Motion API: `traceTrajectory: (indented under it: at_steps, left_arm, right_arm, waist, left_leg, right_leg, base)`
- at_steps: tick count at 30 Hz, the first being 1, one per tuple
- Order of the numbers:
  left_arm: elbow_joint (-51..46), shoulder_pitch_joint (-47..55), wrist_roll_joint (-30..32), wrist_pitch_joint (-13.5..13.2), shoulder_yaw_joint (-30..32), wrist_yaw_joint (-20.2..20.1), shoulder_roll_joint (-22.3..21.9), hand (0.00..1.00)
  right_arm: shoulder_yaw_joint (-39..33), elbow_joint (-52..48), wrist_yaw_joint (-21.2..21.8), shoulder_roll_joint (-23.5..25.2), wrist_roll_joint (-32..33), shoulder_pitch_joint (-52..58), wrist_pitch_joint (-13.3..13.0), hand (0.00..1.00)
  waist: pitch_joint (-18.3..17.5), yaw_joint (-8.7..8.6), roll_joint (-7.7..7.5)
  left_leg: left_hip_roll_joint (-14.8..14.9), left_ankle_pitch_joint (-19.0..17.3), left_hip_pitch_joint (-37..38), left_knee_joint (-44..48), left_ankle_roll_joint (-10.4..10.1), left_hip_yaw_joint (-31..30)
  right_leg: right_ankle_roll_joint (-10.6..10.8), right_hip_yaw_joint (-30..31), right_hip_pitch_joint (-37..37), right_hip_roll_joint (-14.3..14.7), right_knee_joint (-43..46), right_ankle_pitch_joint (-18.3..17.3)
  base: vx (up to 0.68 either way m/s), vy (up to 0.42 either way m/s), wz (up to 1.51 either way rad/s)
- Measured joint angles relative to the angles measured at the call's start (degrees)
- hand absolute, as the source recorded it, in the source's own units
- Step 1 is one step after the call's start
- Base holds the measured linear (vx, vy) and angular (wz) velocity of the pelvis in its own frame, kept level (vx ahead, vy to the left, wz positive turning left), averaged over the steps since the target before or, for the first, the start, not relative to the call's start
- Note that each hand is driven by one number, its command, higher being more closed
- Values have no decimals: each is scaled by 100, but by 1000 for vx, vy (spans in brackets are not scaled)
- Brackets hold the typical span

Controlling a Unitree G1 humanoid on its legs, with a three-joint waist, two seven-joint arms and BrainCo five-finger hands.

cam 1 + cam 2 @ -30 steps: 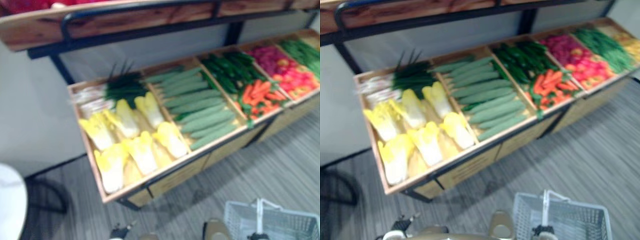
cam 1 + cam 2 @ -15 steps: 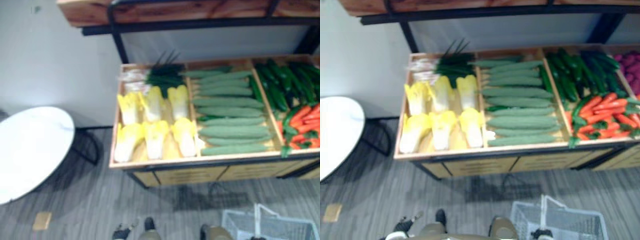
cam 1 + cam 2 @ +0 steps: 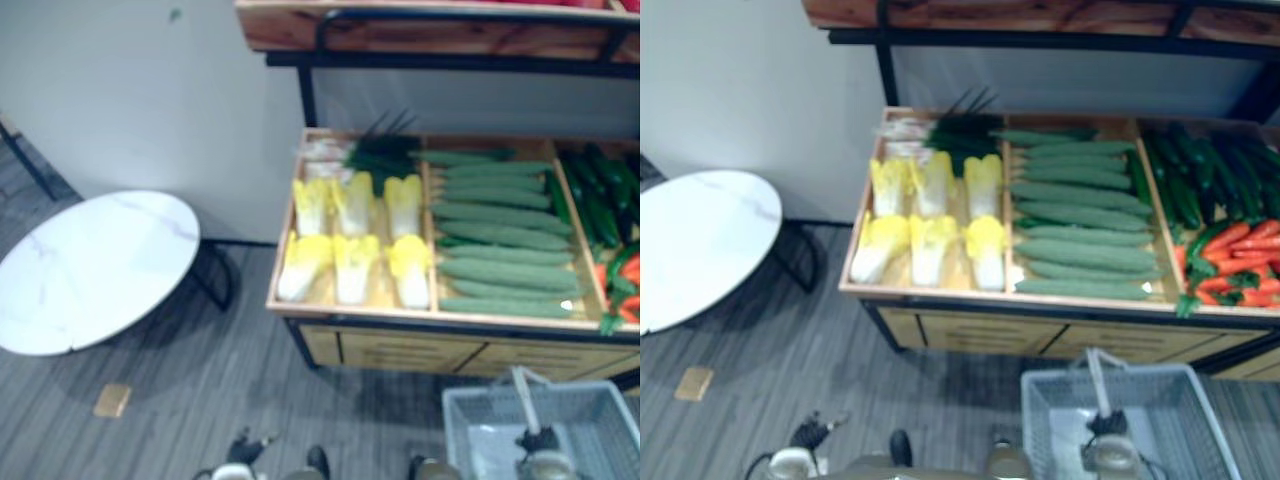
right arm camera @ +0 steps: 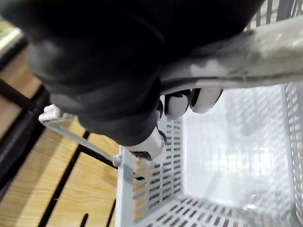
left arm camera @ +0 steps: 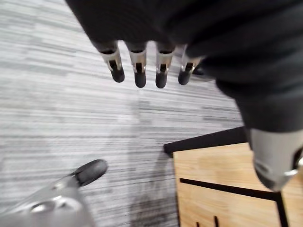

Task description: Pick vegetable in the basket

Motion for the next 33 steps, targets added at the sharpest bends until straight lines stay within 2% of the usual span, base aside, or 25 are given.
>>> traceTrajectory:
  at_steps: [5,8,12,17,24,27,29,33]
  left_arm:
    - [-1493,-230,13,-197,-203,212,48,0]
    - [-2460,-398,229,-342,-279,378,270,0]
    - [-3407,-760,233,-491,-269,608,470,0]
    - [-3963,-880,234,-490,-304,698,462,0]
    - [-4040,-1427,323,-477,-690,753,424,0]
    - [-3828,-1709,703,-415,-879,903,413,0]
    - [-3514,-2034,964,-210,-952,928,381,0]
    - [-3264,-2396,1324,-10,-982,1113,295,0]
  right_arm:
    - [-9,-263,-111,-90,-3,-1,-162,100]
    - [2,-413,-202,-78,-82,0,-172,100]
    - [13,-439,-234,-96,-169,17,-179,100]
    - [184,-611,-250,-71,-190,97,-208,100]
    - [245,-630,-250,-85,-200,170,-222,100]
    - [333,-629,-264,-89,-200,161,-220,100]
    - [376,-635,-308,-89,-201,153,-219,100]
    - [377,-642,-372,-88,-200,61,-219,100]
  waist:
    - [-66,-12,111]
    - [-109,-151,177]
    - [-133,-229,221]
    - [-150,-300,291]
    - [-164,-314,420]
    - [-159,-432,428]
    - [-121,-472,449]
    - [15,-571,478]
  left_leg:
    - [12,25,-8,0,36,-51]
    - [15,34,8,-1,38,-90]
    - [27,34,63,0,35,-69]
    - [73,-1,169,-5,-10,60]
    - [152,-13,-66,-6,-31,241]
    - [156,27,-203,-5,-26,340]
    - [152,30,-266,-4,-22,377]
    - [150,73,-417,-2,-13,383]
  right_leg:
    - [-23,-3,20,38,-79,48]
    - [-19,-49,108,76,-153,110]
    - [-23,-19,146,106,-160,114]
    - [-62,105,199,167,-245,150]
    - [-117,316,-122,219,-244,216]
    - [-95,397,-288,226,-207,262]
    - [-96,460,-425,225,-118,262]
    - [-100,470,-643,220,-23,262]
  base:
    - [27,-7,1]
    - [78,-17,4]
    - [63,-12,-2]
    - [-1,-3,-14]
    - [-36,9,-14]
    - [20,14,-14]
    - [20,16,-10]
    - [3,3,-1]
